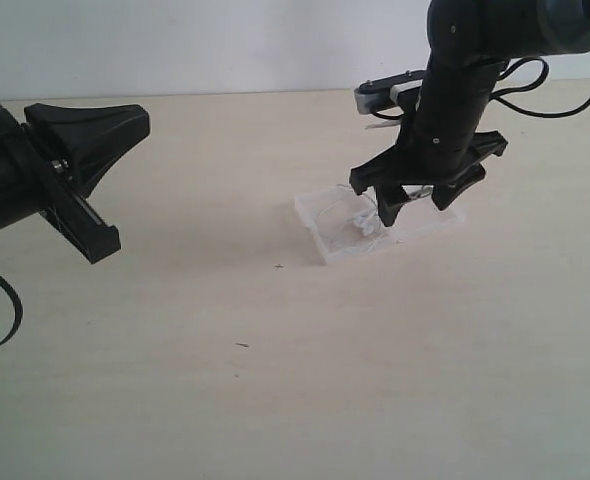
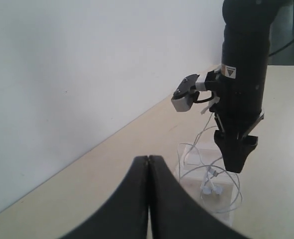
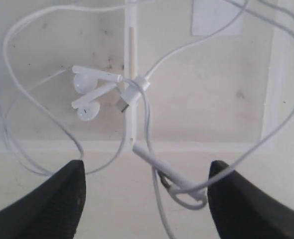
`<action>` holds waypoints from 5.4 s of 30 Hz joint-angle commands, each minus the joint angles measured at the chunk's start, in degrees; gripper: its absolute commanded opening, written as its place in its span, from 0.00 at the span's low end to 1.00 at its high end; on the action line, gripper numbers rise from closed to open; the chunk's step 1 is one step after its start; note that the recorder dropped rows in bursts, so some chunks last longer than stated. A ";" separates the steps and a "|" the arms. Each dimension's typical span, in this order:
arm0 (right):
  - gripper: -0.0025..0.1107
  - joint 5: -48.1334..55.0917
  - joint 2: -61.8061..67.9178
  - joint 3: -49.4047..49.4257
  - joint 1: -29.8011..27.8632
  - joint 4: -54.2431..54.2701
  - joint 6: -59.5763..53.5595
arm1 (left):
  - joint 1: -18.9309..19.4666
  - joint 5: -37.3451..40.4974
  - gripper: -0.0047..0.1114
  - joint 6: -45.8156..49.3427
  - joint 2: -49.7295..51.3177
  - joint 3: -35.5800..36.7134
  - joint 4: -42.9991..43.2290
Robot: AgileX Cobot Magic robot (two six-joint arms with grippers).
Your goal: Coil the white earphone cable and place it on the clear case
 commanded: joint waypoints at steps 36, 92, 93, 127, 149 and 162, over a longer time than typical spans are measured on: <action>0.61 16.27 0.14 -3.90 -0.01 -5.17 -17.69 | 0.10 -1.26 0.04 -1.74 0.10 0.30 1.07; 0.58 16.27 1.07 -3.19 9.89 -16.31 -21.33 | 0.10 -1.58 0.04 -3.01 0.10 0.30 2.78; 0.58 16.27 0.92 -3.07 9.89 -14.89 -21.33 | 0.10 -1.50 0.04 -3.01 0.10 0.30 2.78; 0.02 -25.17 -43.48 34.60 8.69 -6.94 -1.88 | 0.10 -0.26 0.04 -9.05 -8.30 3.23 3.05; 0.02 -48.05 -88.49 71.10 8.69 6.75 0.06 | -0.02 13.69 0.04 -29.69 -60.72 23.19 1.16; 0.02 -46.51 -92.45 72.97 8.69 8.96 0.66 | -0.02 19.99 0.04 -34.40 -71.99 23.19 8.16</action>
